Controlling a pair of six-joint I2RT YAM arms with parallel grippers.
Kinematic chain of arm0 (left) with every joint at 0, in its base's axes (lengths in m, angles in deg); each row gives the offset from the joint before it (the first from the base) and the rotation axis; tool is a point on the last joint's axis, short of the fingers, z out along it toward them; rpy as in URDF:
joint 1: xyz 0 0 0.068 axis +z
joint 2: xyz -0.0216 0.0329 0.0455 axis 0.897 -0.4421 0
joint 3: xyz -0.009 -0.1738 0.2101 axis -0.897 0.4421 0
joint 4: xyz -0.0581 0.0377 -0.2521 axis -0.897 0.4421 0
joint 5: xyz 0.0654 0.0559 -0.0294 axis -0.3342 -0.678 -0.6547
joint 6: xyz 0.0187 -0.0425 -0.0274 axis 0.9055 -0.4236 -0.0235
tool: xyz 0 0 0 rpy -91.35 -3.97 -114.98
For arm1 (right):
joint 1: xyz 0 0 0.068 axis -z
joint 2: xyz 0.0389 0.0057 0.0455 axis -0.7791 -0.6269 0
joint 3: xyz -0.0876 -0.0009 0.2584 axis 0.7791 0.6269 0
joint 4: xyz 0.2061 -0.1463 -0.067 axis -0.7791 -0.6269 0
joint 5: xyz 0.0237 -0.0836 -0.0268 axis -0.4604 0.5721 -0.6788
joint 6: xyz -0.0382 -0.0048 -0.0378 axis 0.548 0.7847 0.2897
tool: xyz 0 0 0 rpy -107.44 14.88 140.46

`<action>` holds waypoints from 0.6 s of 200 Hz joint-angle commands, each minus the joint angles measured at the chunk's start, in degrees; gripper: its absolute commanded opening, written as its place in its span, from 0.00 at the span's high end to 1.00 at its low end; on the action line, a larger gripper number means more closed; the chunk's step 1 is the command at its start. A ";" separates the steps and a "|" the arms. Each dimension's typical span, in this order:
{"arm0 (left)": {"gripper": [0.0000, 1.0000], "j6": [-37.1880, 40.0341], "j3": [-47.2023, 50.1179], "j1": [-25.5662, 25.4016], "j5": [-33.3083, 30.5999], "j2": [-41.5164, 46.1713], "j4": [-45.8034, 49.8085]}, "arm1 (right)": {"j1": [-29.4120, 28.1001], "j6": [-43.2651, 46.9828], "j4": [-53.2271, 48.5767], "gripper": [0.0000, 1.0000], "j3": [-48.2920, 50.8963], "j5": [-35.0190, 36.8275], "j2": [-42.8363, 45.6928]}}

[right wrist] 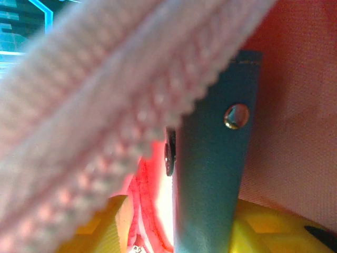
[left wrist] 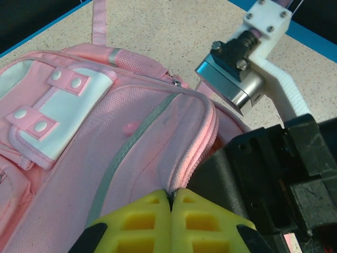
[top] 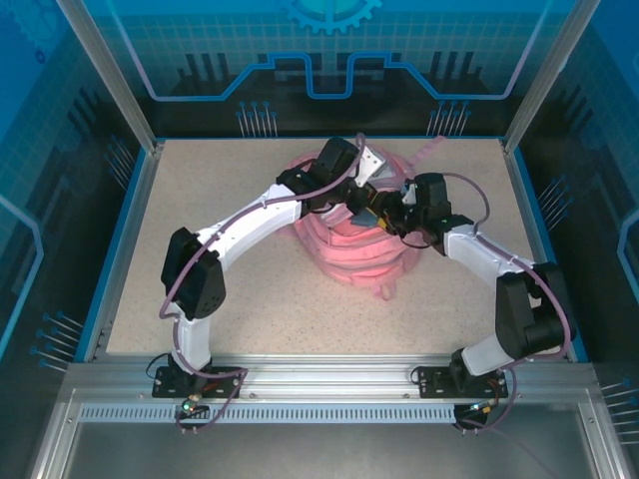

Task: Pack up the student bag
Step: Place the card holder in the student bag.

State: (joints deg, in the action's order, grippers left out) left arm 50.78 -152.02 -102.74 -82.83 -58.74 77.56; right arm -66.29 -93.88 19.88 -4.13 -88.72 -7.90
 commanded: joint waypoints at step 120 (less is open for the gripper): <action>1.00 -6.62 -3.98 0.68 4.67 -0.29 -1.80 | -1.76 3.49 -0.68 0.91 0.80 1.57 0.90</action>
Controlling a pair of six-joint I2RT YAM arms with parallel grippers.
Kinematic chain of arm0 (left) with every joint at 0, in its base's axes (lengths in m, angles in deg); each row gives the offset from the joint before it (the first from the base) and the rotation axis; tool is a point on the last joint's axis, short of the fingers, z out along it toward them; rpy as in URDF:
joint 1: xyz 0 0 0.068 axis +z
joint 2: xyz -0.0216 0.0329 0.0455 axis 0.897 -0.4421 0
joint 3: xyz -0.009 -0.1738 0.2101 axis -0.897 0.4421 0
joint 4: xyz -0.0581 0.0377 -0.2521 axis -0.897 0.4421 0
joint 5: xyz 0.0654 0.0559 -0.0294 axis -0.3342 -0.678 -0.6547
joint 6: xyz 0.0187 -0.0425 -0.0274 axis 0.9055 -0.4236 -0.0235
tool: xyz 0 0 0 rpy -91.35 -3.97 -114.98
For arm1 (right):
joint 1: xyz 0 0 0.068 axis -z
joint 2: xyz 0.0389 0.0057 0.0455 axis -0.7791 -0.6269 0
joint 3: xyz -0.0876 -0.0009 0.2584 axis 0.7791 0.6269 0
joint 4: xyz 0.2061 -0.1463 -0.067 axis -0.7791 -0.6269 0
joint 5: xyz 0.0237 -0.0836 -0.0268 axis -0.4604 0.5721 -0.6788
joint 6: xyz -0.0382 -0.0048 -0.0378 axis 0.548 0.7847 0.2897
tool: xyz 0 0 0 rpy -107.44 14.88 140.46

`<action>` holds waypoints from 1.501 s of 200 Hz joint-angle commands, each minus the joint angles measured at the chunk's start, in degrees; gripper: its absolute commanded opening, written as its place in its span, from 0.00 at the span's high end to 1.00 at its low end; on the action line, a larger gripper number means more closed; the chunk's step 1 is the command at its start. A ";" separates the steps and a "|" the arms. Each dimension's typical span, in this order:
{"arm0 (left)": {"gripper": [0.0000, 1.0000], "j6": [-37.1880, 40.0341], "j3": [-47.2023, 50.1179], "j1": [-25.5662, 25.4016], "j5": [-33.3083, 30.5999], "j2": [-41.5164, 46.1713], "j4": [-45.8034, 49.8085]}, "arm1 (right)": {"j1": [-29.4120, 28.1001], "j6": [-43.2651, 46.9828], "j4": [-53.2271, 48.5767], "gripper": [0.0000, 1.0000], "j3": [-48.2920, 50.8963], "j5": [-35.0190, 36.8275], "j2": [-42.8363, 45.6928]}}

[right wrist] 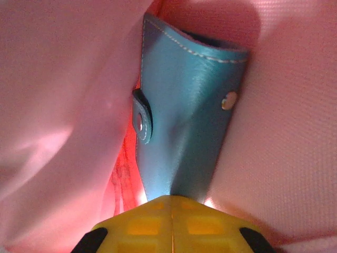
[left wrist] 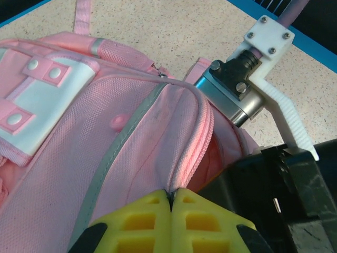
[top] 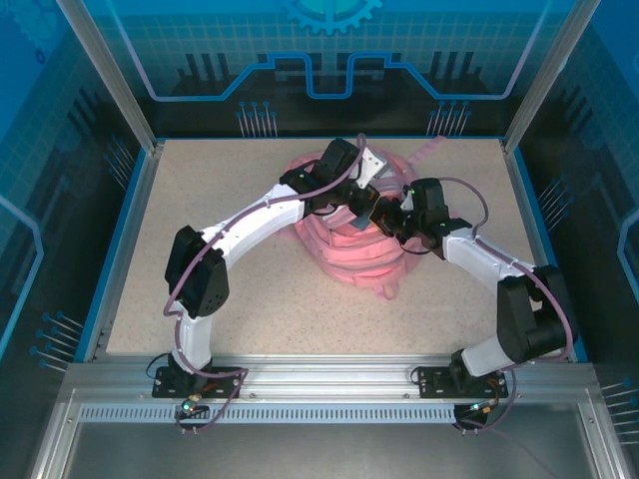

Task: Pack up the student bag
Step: Place the card holder in the student bag, then zip the student bag at the top-center of the table.

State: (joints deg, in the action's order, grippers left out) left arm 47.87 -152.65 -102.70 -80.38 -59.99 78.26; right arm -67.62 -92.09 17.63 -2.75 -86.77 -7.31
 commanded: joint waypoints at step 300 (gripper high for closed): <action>0.38 -35.13 47.45 14.05 0.72 28.78 -16.07 | -25.62 30.67 -34.92 0.29 -14.66 34.69 4.91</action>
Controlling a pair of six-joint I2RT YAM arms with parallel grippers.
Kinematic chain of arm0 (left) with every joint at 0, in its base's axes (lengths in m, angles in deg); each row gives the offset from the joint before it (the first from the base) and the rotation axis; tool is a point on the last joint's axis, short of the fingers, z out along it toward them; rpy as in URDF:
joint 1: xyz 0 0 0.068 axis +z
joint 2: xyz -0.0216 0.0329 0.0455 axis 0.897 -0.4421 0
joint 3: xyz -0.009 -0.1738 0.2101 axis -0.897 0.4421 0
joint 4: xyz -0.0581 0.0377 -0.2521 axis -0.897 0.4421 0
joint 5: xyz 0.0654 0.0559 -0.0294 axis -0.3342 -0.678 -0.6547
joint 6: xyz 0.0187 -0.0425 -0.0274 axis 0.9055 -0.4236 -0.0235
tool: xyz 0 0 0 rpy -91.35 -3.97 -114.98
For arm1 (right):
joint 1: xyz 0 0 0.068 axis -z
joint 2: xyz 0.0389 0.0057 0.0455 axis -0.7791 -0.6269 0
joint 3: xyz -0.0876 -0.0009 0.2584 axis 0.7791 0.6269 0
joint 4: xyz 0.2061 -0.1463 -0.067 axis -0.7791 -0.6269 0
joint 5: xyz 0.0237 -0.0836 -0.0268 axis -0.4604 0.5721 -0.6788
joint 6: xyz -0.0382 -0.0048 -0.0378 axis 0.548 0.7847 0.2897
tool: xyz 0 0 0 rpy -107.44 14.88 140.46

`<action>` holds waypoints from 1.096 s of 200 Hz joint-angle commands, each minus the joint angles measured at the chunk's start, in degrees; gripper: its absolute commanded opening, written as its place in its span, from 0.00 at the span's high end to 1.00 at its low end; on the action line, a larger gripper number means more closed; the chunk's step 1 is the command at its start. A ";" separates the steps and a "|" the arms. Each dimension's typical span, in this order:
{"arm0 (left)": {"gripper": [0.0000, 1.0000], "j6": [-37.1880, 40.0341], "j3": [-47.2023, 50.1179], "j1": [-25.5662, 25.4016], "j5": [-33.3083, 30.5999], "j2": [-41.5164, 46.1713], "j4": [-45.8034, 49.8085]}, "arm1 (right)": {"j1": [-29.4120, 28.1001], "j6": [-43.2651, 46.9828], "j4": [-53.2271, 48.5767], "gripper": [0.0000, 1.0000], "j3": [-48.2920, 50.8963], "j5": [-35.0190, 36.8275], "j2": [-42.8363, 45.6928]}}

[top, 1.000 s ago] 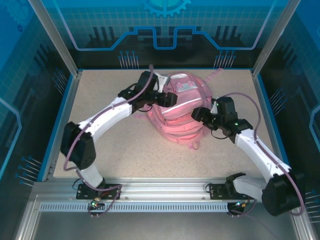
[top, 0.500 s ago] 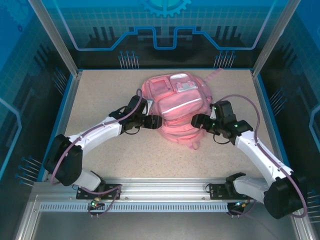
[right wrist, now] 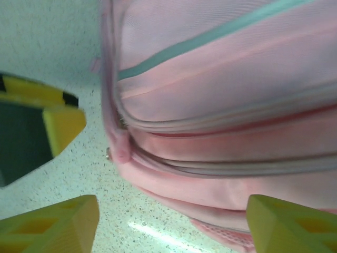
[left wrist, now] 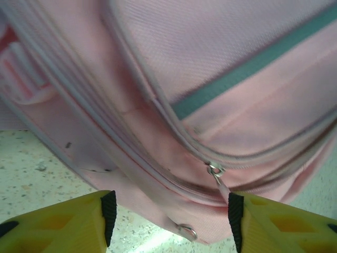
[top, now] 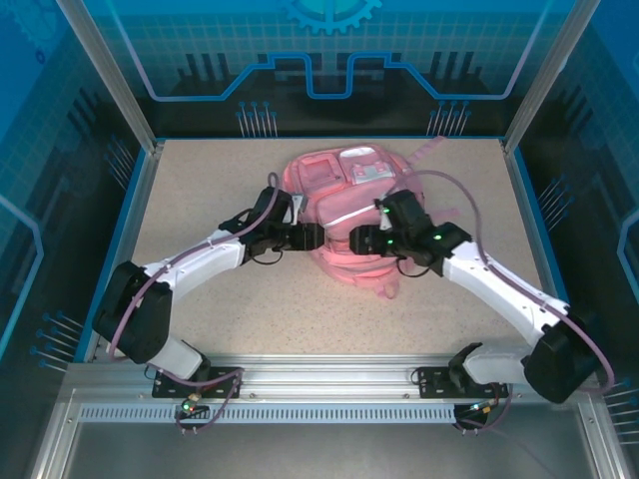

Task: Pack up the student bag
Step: Zip the student bag at the top-center of the table.

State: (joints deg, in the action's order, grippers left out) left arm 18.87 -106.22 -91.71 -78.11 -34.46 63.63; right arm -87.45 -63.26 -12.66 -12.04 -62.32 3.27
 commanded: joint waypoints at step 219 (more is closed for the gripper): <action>0.31 -13.38 6.36 9.84 1.12 9.73 -1.43 | -13.99 -6.23 -15.52 0.94 -24.57 21.37 -31.54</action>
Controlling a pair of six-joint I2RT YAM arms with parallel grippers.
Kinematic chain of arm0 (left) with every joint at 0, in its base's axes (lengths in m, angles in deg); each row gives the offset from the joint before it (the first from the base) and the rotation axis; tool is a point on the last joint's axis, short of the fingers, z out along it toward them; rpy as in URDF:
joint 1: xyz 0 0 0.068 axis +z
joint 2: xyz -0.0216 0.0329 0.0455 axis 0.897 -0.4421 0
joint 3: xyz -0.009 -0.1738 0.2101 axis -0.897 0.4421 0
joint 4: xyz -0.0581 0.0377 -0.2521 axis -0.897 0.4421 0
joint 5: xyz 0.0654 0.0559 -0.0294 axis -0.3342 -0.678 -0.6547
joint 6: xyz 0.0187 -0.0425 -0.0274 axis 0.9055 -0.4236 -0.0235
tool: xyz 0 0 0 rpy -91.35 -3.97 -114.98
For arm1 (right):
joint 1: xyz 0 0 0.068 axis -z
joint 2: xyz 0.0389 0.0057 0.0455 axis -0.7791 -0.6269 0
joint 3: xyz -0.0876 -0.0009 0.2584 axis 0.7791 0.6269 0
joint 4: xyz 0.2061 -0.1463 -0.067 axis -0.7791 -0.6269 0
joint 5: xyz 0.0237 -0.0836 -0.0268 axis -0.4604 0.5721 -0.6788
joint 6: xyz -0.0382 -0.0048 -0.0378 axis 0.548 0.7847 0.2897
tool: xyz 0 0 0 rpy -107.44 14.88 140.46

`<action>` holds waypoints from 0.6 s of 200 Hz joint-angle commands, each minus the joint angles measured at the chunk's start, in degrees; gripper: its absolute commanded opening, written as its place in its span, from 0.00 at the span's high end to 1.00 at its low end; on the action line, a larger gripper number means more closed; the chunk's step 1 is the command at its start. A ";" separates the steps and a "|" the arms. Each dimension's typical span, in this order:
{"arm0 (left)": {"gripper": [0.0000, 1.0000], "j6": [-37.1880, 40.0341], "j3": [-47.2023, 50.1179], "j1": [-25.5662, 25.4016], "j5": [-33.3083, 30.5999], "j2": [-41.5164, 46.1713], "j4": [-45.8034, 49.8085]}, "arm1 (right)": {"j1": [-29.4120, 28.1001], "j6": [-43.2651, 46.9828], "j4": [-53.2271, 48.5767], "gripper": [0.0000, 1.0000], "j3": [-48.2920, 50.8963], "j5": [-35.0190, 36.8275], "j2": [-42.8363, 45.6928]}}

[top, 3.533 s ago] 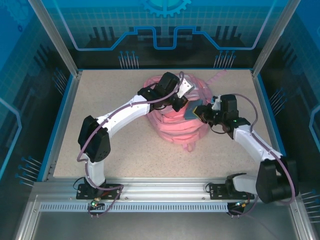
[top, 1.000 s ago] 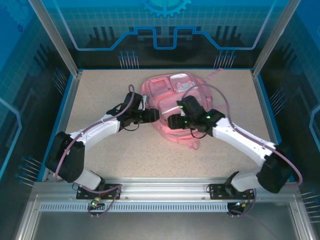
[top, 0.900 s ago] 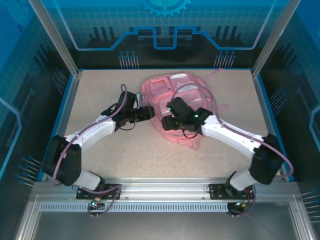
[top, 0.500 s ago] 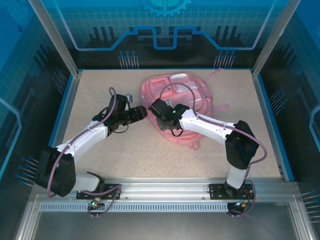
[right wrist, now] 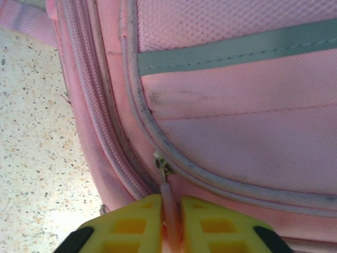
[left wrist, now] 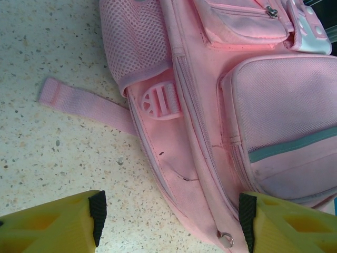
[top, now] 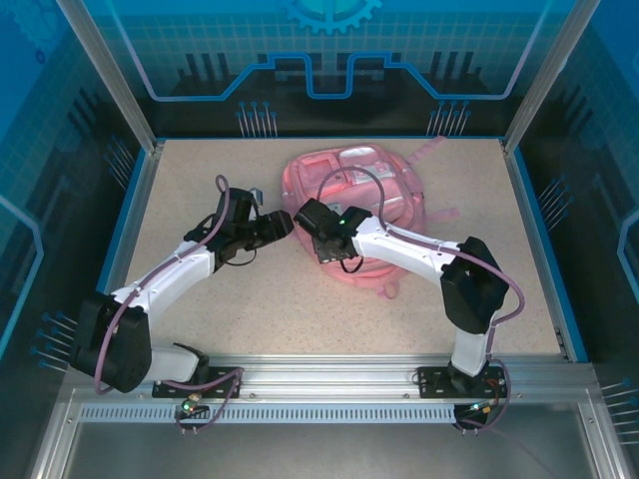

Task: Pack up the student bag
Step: Zip the student bag at the top-center of the table.

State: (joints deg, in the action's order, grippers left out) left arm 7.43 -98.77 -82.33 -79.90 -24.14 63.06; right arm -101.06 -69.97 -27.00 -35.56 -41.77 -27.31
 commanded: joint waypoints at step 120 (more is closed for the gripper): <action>0.39 -15.77 -10.60 -2.57 15.31 -16.56 -12.58 | 4.97 12.87 7.89 1.00 8.08 -14.27 12.51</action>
State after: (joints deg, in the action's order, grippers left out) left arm -5.24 -106.55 -84.10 -67.62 -37.43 53.12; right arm -97.02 -58.82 -20.99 -28.61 -50.93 -16.30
